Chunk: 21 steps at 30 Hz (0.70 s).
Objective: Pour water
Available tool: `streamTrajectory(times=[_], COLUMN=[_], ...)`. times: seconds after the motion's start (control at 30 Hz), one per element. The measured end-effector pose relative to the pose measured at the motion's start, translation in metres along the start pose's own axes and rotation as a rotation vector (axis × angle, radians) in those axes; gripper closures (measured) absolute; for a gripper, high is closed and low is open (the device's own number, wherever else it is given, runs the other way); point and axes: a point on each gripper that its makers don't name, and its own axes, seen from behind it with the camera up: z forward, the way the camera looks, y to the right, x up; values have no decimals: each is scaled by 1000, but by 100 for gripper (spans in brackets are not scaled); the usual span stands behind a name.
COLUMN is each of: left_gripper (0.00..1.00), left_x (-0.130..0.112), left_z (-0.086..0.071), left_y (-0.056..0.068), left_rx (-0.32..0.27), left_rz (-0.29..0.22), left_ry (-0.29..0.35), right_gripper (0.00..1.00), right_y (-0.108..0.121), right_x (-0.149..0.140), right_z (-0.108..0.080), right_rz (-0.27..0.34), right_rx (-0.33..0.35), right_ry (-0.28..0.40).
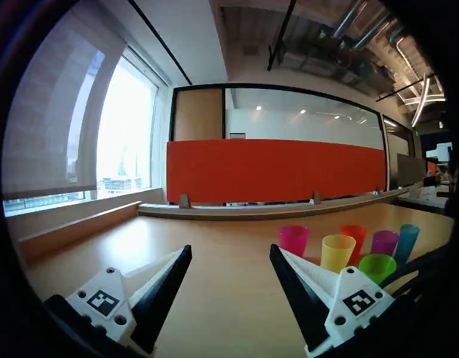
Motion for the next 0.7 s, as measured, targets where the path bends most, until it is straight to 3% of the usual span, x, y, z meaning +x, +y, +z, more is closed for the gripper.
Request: streamTrajectory(times=[0.4,0.7], left_gripper=[3,3], left_x=[0,-1], left_z=[0,0], left_y=[0,0], left_rx=[0,1], left_rz=[0,-1], left_ry=[0,0], right_gripper=[0,0], right_y=[5,5], right_x=[-4,-32], right_z=[6,12], right_rz=[-63,-33], right_rx=[-31,-15], right_ry=[31,61])
